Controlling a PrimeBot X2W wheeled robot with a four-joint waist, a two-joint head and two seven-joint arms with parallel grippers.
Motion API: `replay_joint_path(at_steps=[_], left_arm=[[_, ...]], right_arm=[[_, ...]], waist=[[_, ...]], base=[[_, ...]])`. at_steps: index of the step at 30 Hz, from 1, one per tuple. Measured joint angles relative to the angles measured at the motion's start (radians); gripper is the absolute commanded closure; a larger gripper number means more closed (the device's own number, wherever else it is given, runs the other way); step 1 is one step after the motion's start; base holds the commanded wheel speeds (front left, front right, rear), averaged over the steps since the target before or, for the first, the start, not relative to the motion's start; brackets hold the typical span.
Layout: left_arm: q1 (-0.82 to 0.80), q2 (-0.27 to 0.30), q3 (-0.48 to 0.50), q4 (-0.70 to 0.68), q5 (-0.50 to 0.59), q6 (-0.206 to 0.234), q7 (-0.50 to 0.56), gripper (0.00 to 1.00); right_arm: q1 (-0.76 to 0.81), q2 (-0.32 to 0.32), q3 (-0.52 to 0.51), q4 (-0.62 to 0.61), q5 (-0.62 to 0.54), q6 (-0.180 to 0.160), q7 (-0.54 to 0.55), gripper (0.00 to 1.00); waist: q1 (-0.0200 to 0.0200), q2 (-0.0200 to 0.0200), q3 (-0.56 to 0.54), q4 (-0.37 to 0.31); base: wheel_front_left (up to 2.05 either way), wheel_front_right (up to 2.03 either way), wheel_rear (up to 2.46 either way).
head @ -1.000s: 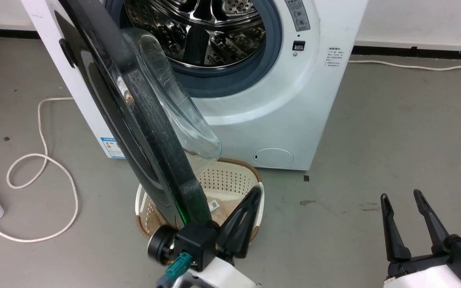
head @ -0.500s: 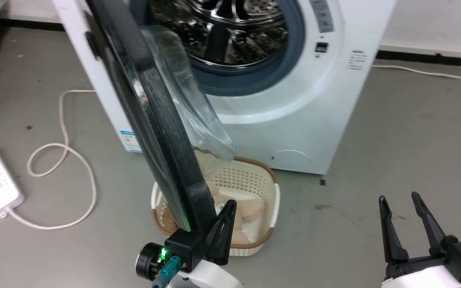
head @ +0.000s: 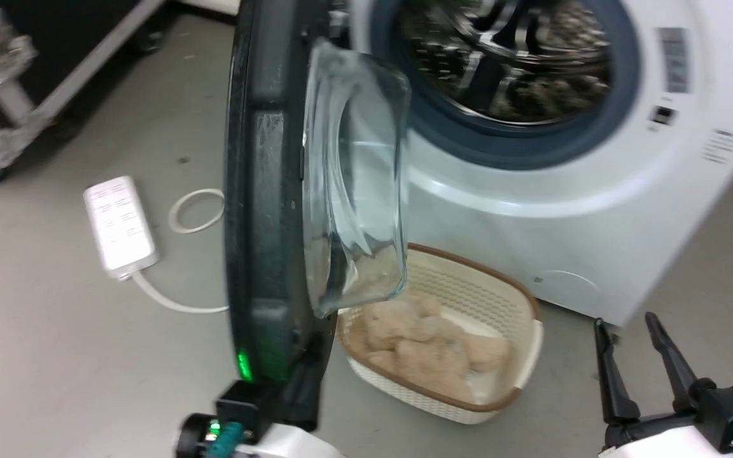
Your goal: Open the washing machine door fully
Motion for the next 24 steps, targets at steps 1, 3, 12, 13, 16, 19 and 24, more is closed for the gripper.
replay_joint_path(at_steps=[1,3,12,13,16,19,24], left_arm=[[0.000,0.006,0.014,-0.002,-0.002,0.006,-0.002,1.00],[0.000,0.022,0.042,-0.007,-0.009,0.016,-0.003,1.00],[-0.040,0.111,0.196,-0.013,-0.073,0.039,-0.004,1.00],[-0.065,0.134,0.233,-0.002,-0.095,0.035,-0.004,1.00],[-0.088,0.161,0.264,0.017,-0.111,0.031,-0.004,1.00],[-0.133,0.196,0.319,0.056,-0.143,0.018,-0.007,1.00],[-0.224,0.256,0.408,0.156,-0.229,-0.031,-0.010,1.00]], right_arm=[[0.000,0.000,0.005,0.001,0.000,0.000,0.000,0.00],[-0.001,0.000,0.010,0.001,-0.001,0.000,0.000,0.00],[-0.028,0.001,0.037,-0.009,-0.047,0.000,0.025,0.00],[-0.040,0.001,0.044,-0.016,-0.062,0.000,0.036,0.00],[-0.052,0.001,0.053,-0.024,-0.082,0.000,0.049,0.00],[-0.075,0.002,0.054,-0.044,-0.104,0.000,0.065,0.00],[-0.100,-0.003,0.048,-0.078,-0.126,0.000,0.090,0.00]], waist=[[0.0000,0.0000,0.000,0.020],[0.0000,0.0000,0.000,0.058],[0.0001,0.0000,0.069,0.147],[0.0001,0.0000,0.096,0.149],[0.0001,0.0000,0.124,0.146],[0.0002,0.0000,0.170,0.133],[0.0002,0.0000,0.251,0.106]], base=[[0.00,0.00,0.00],[0.00,0.00,0.00],[0.00,0.00,0.00],[0.00,0.00,0.00],[0.00,0.00,0.00],[0.00,0.00,0.00],[0.00,0.00,0.00]])
